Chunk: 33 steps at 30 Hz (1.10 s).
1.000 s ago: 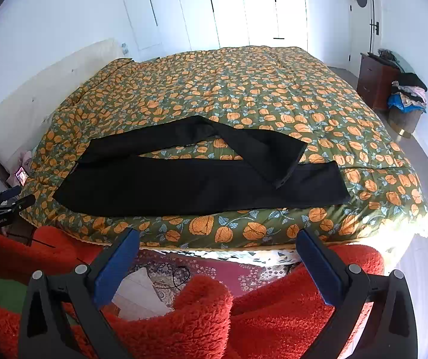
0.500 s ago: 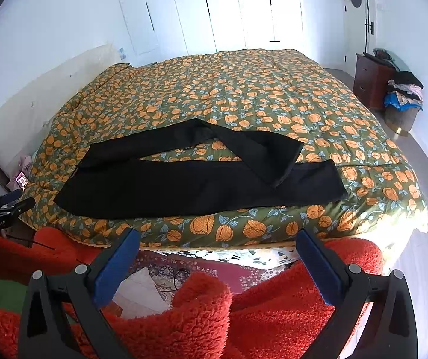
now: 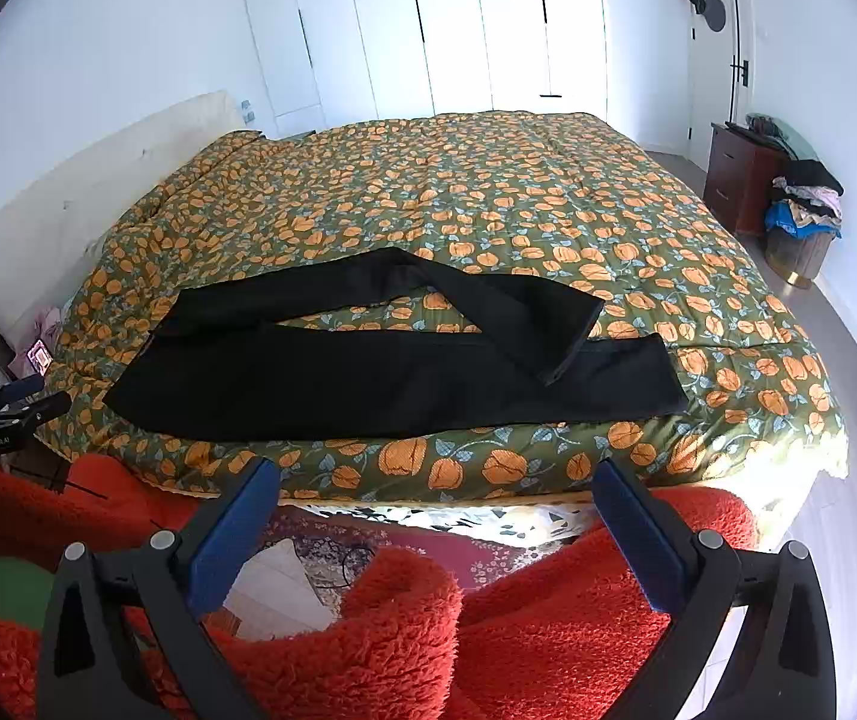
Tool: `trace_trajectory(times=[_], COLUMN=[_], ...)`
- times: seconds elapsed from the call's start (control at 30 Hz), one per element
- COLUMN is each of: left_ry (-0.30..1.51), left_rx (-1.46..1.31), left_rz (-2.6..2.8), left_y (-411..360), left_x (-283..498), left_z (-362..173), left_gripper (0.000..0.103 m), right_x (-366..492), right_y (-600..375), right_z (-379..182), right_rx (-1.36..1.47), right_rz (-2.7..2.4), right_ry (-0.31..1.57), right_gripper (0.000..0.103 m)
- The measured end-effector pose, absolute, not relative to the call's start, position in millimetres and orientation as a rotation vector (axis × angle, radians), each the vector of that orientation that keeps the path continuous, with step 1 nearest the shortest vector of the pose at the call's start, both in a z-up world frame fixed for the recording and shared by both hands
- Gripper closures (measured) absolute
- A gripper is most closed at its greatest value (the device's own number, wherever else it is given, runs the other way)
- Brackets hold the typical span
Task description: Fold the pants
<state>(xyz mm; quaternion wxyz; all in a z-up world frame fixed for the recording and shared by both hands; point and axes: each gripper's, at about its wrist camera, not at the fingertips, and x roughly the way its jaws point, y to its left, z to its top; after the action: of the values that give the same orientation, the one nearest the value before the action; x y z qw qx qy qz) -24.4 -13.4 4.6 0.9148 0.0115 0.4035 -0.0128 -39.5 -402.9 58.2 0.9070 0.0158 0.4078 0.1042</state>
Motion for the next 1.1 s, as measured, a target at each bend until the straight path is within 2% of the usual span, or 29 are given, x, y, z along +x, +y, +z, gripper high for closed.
trace_trajectory(times=[1.1], left_ry=[0.820], left_rx=[0.020], left_rz=[-0.023], left_y=[-12.0], left_x=[-26.9], left_z=[5.4], left_gripper=[0.001], right_x=[-43.9], right_y=[-399.6], right_z=[57.9], right_rx=[-0.004], right_rz=[0.216], right_ry=[0.835], right_gripper=[0.000])
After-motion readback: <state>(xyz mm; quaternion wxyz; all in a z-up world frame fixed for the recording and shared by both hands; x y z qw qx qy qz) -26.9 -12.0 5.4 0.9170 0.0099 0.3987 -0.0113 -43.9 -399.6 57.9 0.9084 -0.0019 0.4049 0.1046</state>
